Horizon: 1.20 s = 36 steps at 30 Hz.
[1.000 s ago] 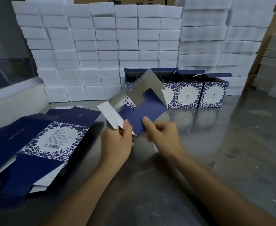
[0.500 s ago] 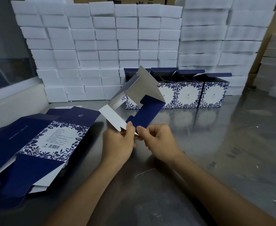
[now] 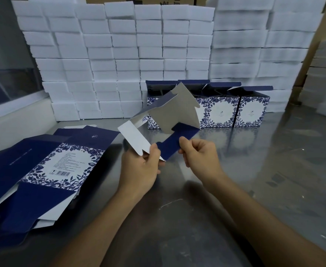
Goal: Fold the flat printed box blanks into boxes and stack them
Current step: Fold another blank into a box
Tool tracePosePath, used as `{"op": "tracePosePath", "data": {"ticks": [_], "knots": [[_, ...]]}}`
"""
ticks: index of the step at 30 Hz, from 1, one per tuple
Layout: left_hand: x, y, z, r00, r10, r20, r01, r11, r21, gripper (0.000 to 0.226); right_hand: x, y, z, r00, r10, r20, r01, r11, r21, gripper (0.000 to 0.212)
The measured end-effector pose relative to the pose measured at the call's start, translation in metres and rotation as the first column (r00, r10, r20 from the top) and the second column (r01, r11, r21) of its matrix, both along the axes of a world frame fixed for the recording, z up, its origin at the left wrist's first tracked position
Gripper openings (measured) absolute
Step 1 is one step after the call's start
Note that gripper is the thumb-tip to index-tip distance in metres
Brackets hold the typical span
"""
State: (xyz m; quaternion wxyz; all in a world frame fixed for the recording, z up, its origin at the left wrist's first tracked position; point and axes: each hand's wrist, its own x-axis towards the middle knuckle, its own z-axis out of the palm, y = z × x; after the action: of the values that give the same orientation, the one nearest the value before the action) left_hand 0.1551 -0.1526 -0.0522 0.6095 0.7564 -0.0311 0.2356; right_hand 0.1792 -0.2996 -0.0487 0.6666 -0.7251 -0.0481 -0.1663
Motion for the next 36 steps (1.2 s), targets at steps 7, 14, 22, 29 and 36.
{"op": "tracePosePath", "data": {"ticks": [7,14,22,29,36], "knots": [[0.000,0.002,0.002,0.999,-0.031,-0.011,0.031,0.999,-0.016,0.030,0.000,-0.001,-0.001,0.999,-0.038,0.006,0.038,0.998,0.047,0.048],[0.000,0.004,0.002,0.997,-0.071,-0.029,0.070,0.997,-0.040,0.028,0.006,-0.013,-0.001,0.992,-0.127,0.014,0.126,0.990,0.070,0.049],[0.004,0.007,0.000,0.998,-0.066,-0.007,0.065,0.996,-0.062,0.026,0.007,-0.013,-0.002,0.985,-0.173,-0.021,0.174,0.984,0.040,0.053],[0.003,0.012,0.005,0.999,-0.025,0.028,0.026,0.999,-0.037,0.026,0.007,-0.023,-0.002,0.946,-0.301,0.123,0.305,0.952,-0.008,0.017],[0.006,0.014,0.002,0.993,0.053,0.105,-0.066,0.991,0.116,0.027,0.001,-0.015,0.001,0.874,-0.192,0.445,0.330,0.909,-0.255,0.032]]}}
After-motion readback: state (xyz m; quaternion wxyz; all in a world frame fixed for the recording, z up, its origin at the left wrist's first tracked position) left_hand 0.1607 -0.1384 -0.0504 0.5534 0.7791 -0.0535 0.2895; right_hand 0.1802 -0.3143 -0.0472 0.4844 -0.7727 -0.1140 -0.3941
